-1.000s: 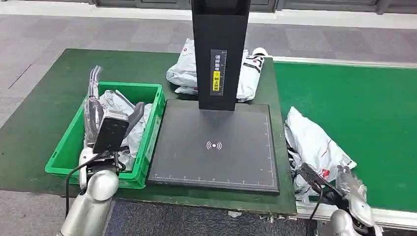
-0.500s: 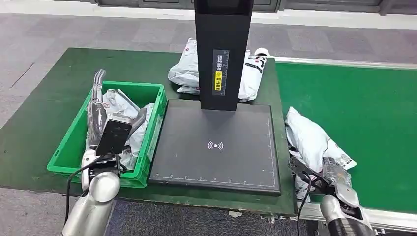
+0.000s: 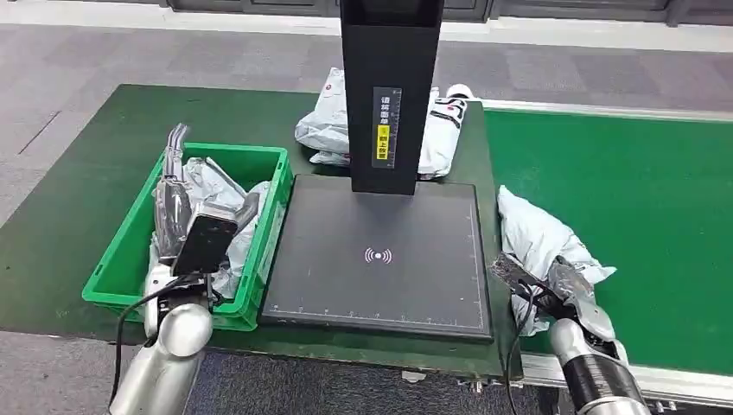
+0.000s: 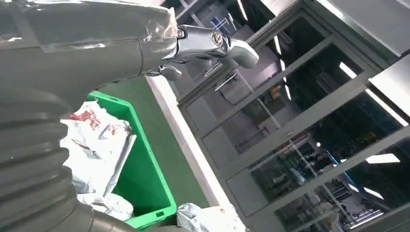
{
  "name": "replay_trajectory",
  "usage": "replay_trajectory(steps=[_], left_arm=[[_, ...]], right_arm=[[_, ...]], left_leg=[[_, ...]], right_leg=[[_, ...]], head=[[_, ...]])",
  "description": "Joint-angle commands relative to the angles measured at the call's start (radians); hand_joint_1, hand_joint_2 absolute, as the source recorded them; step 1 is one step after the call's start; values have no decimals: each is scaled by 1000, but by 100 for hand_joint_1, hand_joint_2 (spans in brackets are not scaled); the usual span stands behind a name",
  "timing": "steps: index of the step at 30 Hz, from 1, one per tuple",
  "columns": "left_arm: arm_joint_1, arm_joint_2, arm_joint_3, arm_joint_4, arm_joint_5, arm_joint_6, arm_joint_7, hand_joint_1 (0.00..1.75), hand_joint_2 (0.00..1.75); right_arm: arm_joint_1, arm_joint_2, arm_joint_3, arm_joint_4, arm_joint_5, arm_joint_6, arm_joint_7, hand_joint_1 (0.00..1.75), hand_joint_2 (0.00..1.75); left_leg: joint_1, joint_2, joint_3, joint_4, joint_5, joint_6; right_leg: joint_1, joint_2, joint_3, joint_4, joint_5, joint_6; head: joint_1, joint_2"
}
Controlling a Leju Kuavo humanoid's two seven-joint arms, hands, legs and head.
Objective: Moved the parcel from conveyor to table for the left to box.
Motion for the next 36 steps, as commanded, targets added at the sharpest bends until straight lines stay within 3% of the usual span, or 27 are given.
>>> replay_trajectory(steps=[1,10,17,19,20,21,22,23,25,27,29,36], left_arm=[[0,2,-13,19,-23,-19,9,0,175],[-1,-6,-8,12,-67,-26,16,0,175],[22,-8,0,-11,-97,-28,26,0,175],[21,-10,6,-15,-112,-21,32,0,175],[24,-10,12,-20,-113,-17,33,0,175],[25,-10,13,-21,-113,-16,33,0,175],[30,-8,15,-20,-113,-12,34,0,175],[43,-4,16,-19,-112,-3,25,0,175],[64,-1,20,-19,-106,14,10,0,175],[79,-1,22,-16,-100,28,-3,0,175],[79,-1,21,-16,-100,30,-4,0,175],[65,-21,8,19,-85,40,-19,0,175]], right_arm=[[-34,62,71,-1,-75,-6,-38,175,175],[-10,87,104,-97,-131,7,-24,175,175],[20,126,47,-195,-240,-45,-26,175,175],[27,152,9,-223,-332,-66,-79,175,175],[40,189,-50,-270,-492,-53,-156,175,175],[44,181,-44,-275,-501,-51,-159,175,175],[59,195,-71,-312,-610,-30,-190,175,175],[82,211,-101,-372,-733,-70,-247,175,175],[107,217,-98,-459,-804,-116,-290,175,175],[135,202,-50,-581,-833,-158,-274,175,175],[137,200,-43,-592,-836,-164,-264,175,175],[159,185,55,-843,-839,-315,-346,175,175]], left_leg=[[0,4,3,-2,-1,0],[0,4,2,-1,0,0],[0,5,3,-1,-1,0],[0,4,3,-1,-1,-1],[-1,5,4,-2,-1,-1],[0,5,4,-2,-1,-1],[0,5,5,-3,-1,-1],[0,5,5,-3,-1,-1],[-1,5,3,-2,-1,-2],[-1,5,4,-2,-2,-2],[-1,4,1,-1,-1,-2],[-1,3,0,-1,-1,-1]], right_leg=[[0,3,2,-2,1,0],[1,4,0,0,1,-1],[1,4,1,0,0,-1],[1,4,0,0,0,-1],[1,5,1,0,0,-2],[1,5,1,0,0,-2],[1,4,2,-1,0,-2],[1,4,2,-1,0,-2],[1,5,-1,0,0,-2],[1,6,-1,0,-1,-2],[1,5,-3,1,-1,-2],[0,3,-3,2,-1,-2]], head=[[0,0],[0,0],[0,0],[0,0],[0,0],[0,0],[0,0],[0,0],[0,0],[0,0],[0,0],[0,0]])
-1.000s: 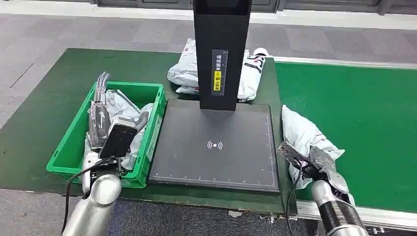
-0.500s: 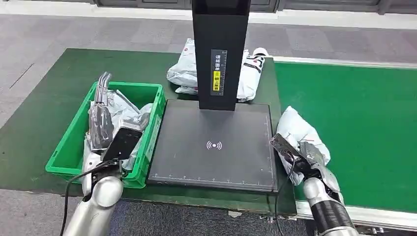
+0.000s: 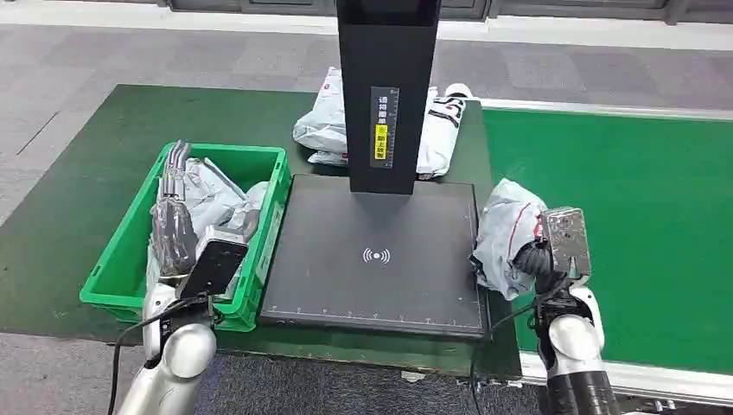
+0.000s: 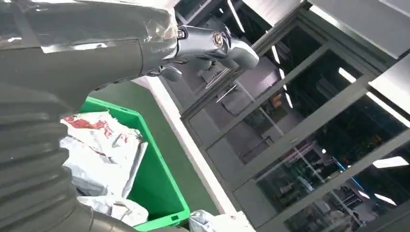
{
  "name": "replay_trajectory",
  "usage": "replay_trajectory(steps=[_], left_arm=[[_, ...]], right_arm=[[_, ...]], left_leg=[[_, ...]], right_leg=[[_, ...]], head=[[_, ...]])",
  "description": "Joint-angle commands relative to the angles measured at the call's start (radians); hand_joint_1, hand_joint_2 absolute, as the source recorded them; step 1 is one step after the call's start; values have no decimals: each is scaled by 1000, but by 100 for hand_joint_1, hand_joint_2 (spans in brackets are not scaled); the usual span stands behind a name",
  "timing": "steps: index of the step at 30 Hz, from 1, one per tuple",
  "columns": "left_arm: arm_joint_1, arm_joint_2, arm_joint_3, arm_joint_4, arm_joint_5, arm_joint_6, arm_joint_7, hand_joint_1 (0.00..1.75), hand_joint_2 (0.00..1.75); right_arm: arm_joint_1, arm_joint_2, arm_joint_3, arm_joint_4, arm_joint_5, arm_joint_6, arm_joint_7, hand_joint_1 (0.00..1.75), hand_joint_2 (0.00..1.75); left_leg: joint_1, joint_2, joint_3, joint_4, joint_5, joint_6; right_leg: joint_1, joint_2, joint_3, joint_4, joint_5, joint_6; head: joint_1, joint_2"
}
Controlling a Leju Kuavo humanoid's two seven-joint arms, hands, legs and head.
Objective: Moved the parcel from conveyor to table for the left to box.
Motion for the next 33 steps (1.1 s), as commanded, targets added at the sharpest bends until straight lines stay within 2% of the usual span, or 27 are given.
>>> replay_trajectory(steps=[1,10,15,18,22,25,26,27,30,33], left_arm=[[-24,-7,0,73,16,9,-12,0,175],[-38,-6,-14,86,18,10,-16,0,175],[-85,1,-56,136,32,18,-33,0,175],[-87,1,-58,140,33,22,-34,0,175],[-131,6,-93,178,61,32,-43,0,175],[-165,3,-116,206,72,38,-41,0,175],[-179,4,-124,221,81,42,-45,0,175],[-190,5,-128,233,89,47,-51,0,175],[-221,4,-137,268,118,60,-68,0,175],[-228,-1,-140,279,123,64,-72,0,175]], right_arm=[[12,17,86,-329,15,-130,-39,175,175],[2,5,115,-342,37,-177,-61,175,175],[-147,-6,194,-176,49,-168,-28,175,175],[-163,-1,201,-148,47,-167,-30,175,175],[-333,24,304,150,27,-72,16,175,175],[-463,101,373,439,16,-40,0,175,175],[-502,131,397,534,33,-40,6,175,175],[-519,152,398,588,18,-24,4,175,175],[-565,200,412,740,8,-4,-26,175,175],[-580,206,414,783,4,-3,-45,175,175]], left_leg=[[-2,1,-1,0,0,0],[0,0,3,-1,0,0],[-1,2,0,0,0,0],[0,6,3,0,0,0],[0,4,2,0,1,1],[0,11,4,-1,1,0],[0,8,3,0,1,0],[0,11,4,-2,2,0],[0,7,3,-1,4,-1],[1,2,2,0,5,-2]], right_leg=[[-2,0,-1,1,0,0],[-1,-1,3,-1,0,0],[-1,1,0,0,0,0],[0,4,2,-1,2,0],[-1,3,1,-1,2,0],[0,9,2,-1,4,0],[-1,7,1,0,4,-1],[0,10,1,-1,6,-1],[0,6,1,0,5,-1],[2,1,1,0,5,-2]], head=[[0,0],[0,0],[0,0],[0,0],[0,0],[0,0],[0,0],[0,0],[0,0],[0,0]])
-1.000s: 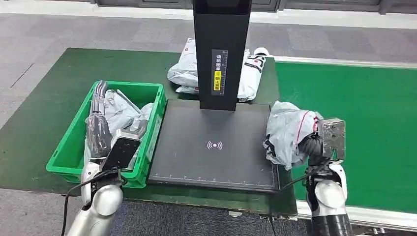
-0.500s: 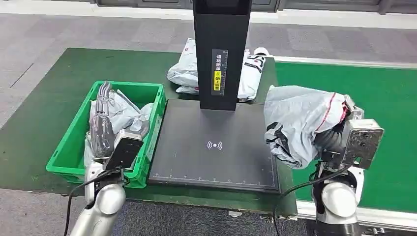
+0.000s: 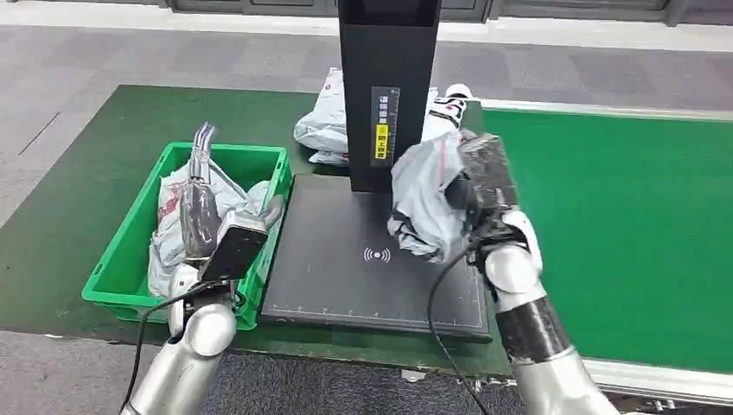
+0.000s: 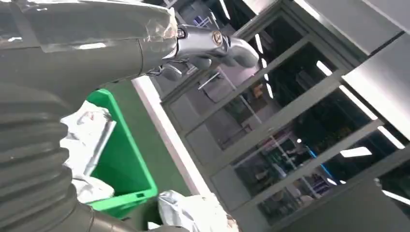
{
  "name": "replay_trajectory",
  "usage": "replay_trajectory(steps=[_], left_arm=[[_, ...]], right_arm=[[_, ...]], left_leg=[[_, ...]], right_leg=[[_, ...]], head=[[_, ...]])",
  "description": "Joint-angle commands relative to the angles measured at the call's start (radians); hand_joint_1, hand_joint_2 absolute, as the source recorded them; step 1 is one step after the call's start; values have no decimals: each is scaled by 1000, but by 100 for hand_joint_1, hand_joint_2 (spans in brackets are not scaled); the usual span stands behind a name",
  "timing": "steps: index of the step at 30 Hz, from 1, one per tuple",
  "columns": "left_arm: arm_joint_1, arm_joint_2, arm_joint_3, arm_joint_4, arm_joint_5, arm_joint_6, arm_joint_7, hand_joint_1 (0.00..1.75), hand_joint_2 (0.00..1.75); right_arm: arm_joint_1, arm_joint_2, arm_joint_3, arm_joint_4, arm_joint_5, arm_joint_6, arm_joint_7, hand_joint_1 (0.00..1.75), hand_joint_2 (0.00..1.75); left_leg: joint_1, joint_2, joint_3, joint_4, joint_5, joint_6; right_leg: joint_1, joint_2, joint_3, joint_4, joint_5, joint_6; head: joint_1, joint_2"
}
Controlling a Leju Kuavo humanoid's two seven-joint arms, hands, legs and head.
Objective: Moved the parcel from conveyor to table for the left to box.
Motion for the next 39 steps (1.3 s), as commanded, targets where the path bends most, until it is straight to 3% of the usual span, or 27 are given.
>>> replay_trajectory(steps=[1,8,9,10,13,17,20,21,27,39], left_arm=[[-100,18,-57,144,31,19,-13,0,175],[-112,16,-59,149,38,25,-16,0,175],[-121,14,-60,155,40,26,-15,0,175],[-131,15,-66,161,41,24,-14,0,175],[-151,23,-82,188,51,18,-4,0,175],[-110,26,-71,154,39,18,5,0,175],[-84,24,-48,111,-1,6,39,0,175],[-77,27,-40,102,-5,6,46,0,175],[1,31,12,37,-25,-13,61,0,175],[4,29,12,32,-29,-15,60,0,175]], right_arm=[[-214,105,107,519,-22,16,-43,175,175],[-226,139,119,580,-31,63,-28,175,175],[-236,149,135,602,-19,69,-11,24,175],[-243,157,156,614,-3,79,5,0,175],[-228,158,176,588,7,117,22,0,175],[-184,99,183,504,25,131,34,0,175],[-152,60,124,470,-7,139,48,0,175],[-141,47,107,462,-16,137,49,0,0],[-18,-39,36,267,-16,116,47,0,0],[-8,-36,37,242,-9,116,62,0,0]], left_leg=[[0,2,2,-1,0,0],[1,0,0,0,0,0],[1,1,2,-1,0,0],[1,2,3,-2,0,0],[1,0,0,0,0,0],[1,-1,1,-1,1,0],[2,-3,3,-3,1,0],[1,-2,4,-4,1,1],[1,-3,3,-3,0,1],[1,-1,0,-1,0,1]], right_leg=[[1,1,2,0,0,0],[0,0,1,0,0,0],[0,0,2,-1,0,0],[1,0,3,-2,0,0],[1,-1,1,0,0,-1],[1,-2,1,-1,0,0],[1,-4,4,-4,0,0],[1,-3,5,-5,0,0],[1,-5,5,-4,0,0],[1,-2,1,-2,0,0]], head=[[0,0],[0,0],[0,0],[1,0],[0,0],[0,0],[0,0],[0,0],[0,0],[0,0]])
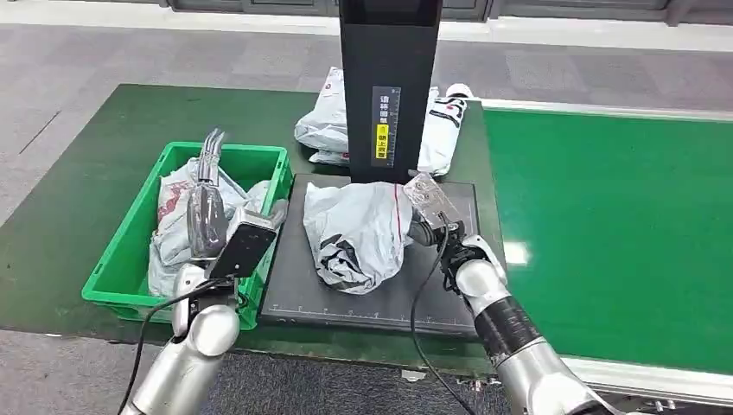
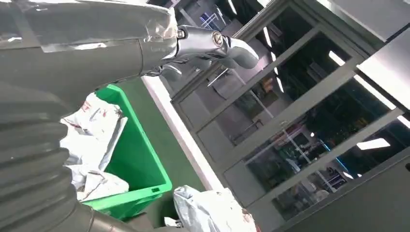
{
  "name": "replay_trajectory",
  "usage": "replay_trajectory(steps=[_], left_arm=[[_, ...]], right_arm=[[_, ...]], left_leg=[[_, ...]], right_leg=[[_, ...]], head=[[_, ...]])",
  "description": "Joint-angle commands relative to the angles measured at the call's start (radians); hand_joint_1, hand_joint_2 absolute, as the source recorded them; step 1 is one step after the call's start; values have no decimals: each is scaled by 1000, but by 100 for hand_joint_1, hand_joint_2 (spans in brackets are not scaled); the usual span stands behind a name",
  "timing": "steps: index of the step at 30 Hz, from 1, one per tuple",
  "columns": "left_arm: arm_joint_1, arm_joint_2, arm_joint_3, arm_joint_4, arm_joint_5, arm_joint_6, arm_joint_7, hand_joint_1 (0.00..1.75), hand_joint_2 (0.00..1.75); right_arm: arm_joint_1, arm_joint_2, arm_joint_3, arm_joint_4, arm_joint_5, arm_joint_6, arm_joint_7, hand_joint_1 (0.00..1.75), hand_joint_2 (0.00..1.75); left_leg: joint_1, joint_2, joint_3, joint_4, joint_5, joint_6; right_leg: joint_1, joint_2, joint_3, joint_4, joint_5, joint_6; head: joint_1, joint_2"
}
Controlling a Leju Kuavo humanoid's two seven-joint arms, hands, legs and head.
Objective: Moved the parcel from conveyor to table for the left to box.
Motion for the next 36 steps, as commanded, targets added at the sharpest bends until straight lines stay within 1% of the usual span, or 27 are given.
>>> replay_trajectory(steps=[1,2,4,5,6,9,10,12,13,15,16,17,18,19,21,23,24,25,26,27,30,31,33,35,36], left_arm=[[-8,13,26,19,-3,-8,5,0,175],[0,6,37,15,-13,-10,15,0,175],[33,7,57,-17,-27,-11,25,0,175],[48,9,67,-32,-34,-9,27,0,175],[66,7,78,-46,-37,-8,28,0,175],[109,5,102,-72,-60,-22,31,0,175],[110,5,101,-67,-62,-28,32,0,175],[104,5,88,-46,-58,-55,35,0,175],[94,3,78,-26,-51,-73,37,0,175],[68,10,42,18,-79,-121,49,0,175],[59,9,34,30,-101,-125,58,0,175],[47,10,23,49,-153,-119,74,0,175],[40,7,13,59,-159,-134,78,0,175],[30,4,3,71,-157,-158,83,0,175],[12,4,-10,92,-170,-163,85,0,175],[-8,13,-24,113,-200,-154,88,0,175],[-22,19,-35,133,-229,-142,92,0,175],[-28,19,-38,145,-228,-143,92,0,175],[-34,22,-46,155,-228,-146,92,0,175],[-37,22,-49,162,-228,-148,92,0,175],[-42,25,-57,176,-228,-151,93,0,175],[-43,28,-63,179,-230,-153,94,0,175],[-45,30,-66,183,-230,-152,97,0,175],[-55,29,-68,191,-232,-152,99,0,175],[-65,30,-72,200,-232,-153,97,0,175]], right_arm=[[-8,-25,-39,-21,1,4,7,0,0],[6,-28,-40,-53,29,-32,4,0,0],[72,-53,-46,-201,69,-64,5,0,0],[113,-59,-68,-291,83,-100,7,0,0],[161,-49,-114,-387,57,-144,-31,0,0],[301,-54,-205,-675,108,-329,-67,0,0],[336,-54,-228,-735,125,-367,-75,0,0],[410,-43,-271,-842,156,-447,-105,0,0],[450,-38,-283,-890,170,-481,-119,0,0],[512,-10,-306,-956,188,-555,-164,0,0],[530,-5,-305,-970,190,-568,-170,0,0],[545,5,-305,-984,195,-589,-182,0,0],[559,17,-308,-995,195,-608,-195,0,0],[573,26,-308,-1003,191,-625,-205,0,175],[590,37,-307,-1008,159,-640,-222,0,175],[591,42,-309,-1004,112,-632,-238,0,175],[591,55,-317,-998,53,-632,-280,0,175],[590,59,-316,-992,49,-633,-285,0,175],[590,59,-312,-986,27,-629,-299,0,175],[590,58,-309,-980,21,-624,-299,0,175],[584,54,-302,-956,20,-618,-296,0,175],[579,47,-297,-938,17,-603,-280,0,175],[563,44,-299,-898,6,-580,-263,0,175],[519,41,-308,-828,-6,-560,-262,0,175],[474,24,-302,-766,20,-528,-231,0,175]], left_leg=[[0,0,1,0,0,0],[0,0,2,-1,0,0],[0,0,2,-1,0,0],[-1,1,3,-2,0,0],[0,-1,1,-1,0,0],[-1,-2,5,-3,-2,1],[-1,-3,1,-1,-1,0],[0,-6,2,-1,-2,1],[0,-7,0,-1,-2,1],[-1,-10,2,-2,-3,2],[-1,-10,0,-1,-2,2],[-1,-10,1,-2,-3,2],[-1,-8,-1,-1,-4,2],[-1,-9,2,-2,-4,2],[-1,-6,-1,-1,-5,1],[-1,-5,1,-1,-5,1],[-1,-6,2,-2,-5,1],[-1,-4,1,-1,-5,1],[-1,-5,2,-2,-5,1],[-1,-3,1,-1,-4,1],[-1,-3,4,-2,-4,1],[-1,-2,3,-2,-4,1],[-1,-1,6,-4,-4,1],[-1,-1,7,-4,-4,1],[-1,0,8,-5,-4,2]], right_leg=[[0,-1,1,0,0,0],[0,-1,2,-1,0,0],[0,-1,2,-1,0,0],[-1,-1,3,-1,-1,0],[0,-2,2,-1,-1,0],[-1,-4,5,-2,-3,0],[-1,-3,1,0,-2,0],[0,-7,5,-1,-5,0],[0,-7,2,-1,-4,1],[-1,-11,5,-1,-6,1],[-1,-9,3,-1,-5,1],[-1,-10,5,-2,-6,1],[-1,-8,2,-1,-6,2],[-2,-9,4,-1,-7,2],[-1,-6,1,-1,-5,2],[-1,-6,2,-1,-5,2],[-1,-6,3,-2,-5,2],[-1,-5,1,-1,-5,2],[-1,-6,3,-1,-5,2],[-1,-4,1,-1,-5,2],[-1,-4,4,-2,-4,1],[-1,-3,3,-2,-4,1],[-1,-3,5,-4,-3,1],[-1,-3,6,-4,-3,1],[-1,-3,8,-6,-3,1]], head=[[0,0],[0,0],[0,0],[0,0],[0,0],[0,0],[0,0],[0,0],[0,0],[0,0],[0,0],[0,0],[0,0],[0,0],[0,0],[0,0],[0,0],[0,0],[0,0],[0,0],[0,0],[0,0],[0,0],[0,0],[0,0]])
